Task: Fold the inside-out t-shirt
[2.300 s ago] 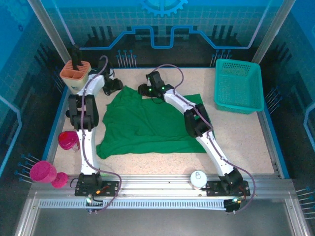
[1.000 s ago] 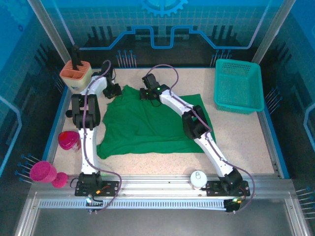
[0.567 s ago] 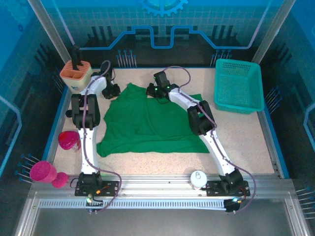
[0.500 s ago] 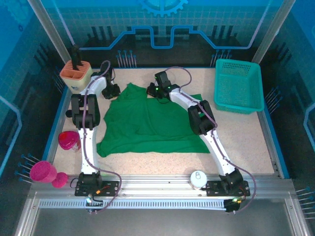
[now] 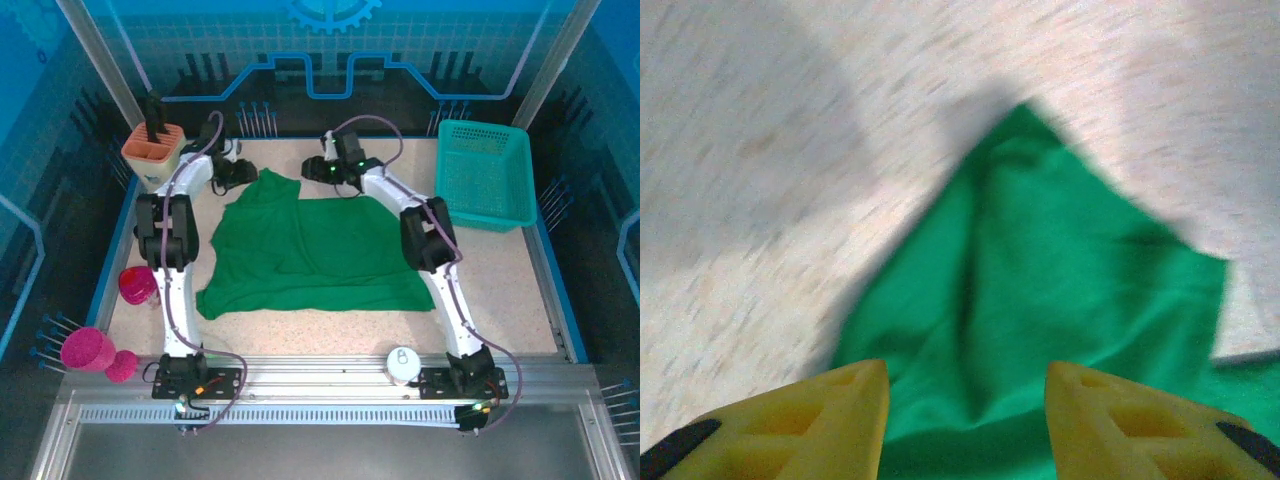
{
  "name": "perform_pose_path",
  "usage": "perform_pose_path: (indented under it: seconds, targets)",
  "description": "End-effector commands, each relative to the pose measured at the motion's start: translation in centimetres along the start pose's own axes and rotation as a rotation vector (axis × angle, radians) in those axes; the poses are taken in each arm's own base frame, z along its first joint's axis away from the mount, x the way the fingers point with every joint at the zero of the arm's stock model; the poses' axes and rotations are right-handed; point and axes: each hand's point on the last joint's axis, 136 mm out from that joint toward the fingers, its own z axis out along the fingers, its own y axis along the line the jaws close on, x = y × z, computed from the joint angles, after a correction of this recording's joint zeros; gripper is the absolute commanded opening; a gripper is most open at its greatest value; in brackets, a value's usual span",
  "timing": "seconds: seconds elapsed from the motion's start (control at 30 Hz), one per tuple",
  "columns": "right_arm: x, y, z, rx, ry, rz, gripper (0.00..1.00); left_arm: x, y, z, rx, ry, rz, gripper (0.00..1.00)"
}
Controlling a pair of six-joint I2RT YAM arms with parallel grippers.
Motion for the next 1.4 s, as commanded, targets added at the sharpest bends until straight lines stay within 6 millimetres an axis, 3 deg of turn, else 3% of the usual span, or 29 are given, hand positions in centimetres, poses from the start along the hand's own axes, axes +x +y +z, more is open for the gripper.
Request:
perform_pose_path:
  seconds: [0.0, 0.23, 0.4, 0.53, 0.63, 0.77, 0.87, 0.93, 1.1, 1.37]
  targets:
    - [-4.8, 0.2, -7.6, 0.031, -0.068, -0.312, 0.47, -3.2, -5.4, -1.0, 0.094, -0.106, 0.253, 0.48]
    - [-5.7, -4.0, -15.3, 0.284, 0.018, -0.680, 0.62, -4.2, -2.5, 2.7, -0.044, -0.034, 0.142, 0.52]
    - [-6.2, -7.5, -20.1, 0.485, 0.087, -0.711, 0.73, -3.4, -1.6, 4.9, -0.044, -0.011, 0.067, 0.55]
    - [-5.6, -9.3, -22.1, 0.548, 0.174, -0.738, 0.75, -3.3, -1.6, 5.5, -0.037, 0.014, 0.047, 0.57]
    - [-4.1, -9.0, -21.9, 0.460, 0.262, -0.855, 0.73, -2.6, -1.7, 5.9, -0.017, 0.049, 0.036, 0.60]
    - [-3.8, -9.9, -21.5, 0.450, 0.315, -0.910, 0.73, -2.1, -1.0, 6.6, -0.034, 0.079, -0.030, 0.60]
    - [-4.0, -11.0, -21.2, 0.484, 0.353, -0.923, 0.73, -2.0, -0.5, 6.8, -0.028, 0.090, -0.063, 0.57]
    - [-4.0, -11.6, -20.7, 0.495, 0.367, -0.937, 0.73, -1.9, -0.3, 6.9, -0.023, 0.097, -0.072, 0.49]
    - [-2.7, -13.1, -18.7, 0.400, 0.425, -1.030, 0.73, -0.5, -2.0, 6.6, 0.100, 0.170, -0.144, 0.53]
    - [-0.6, -17.2, -15.6, 0.337, 0.517, -1.029, 0.74, 0.2, -1.9, 8.3, 0.131, 0.190, -0.274, 0.54]
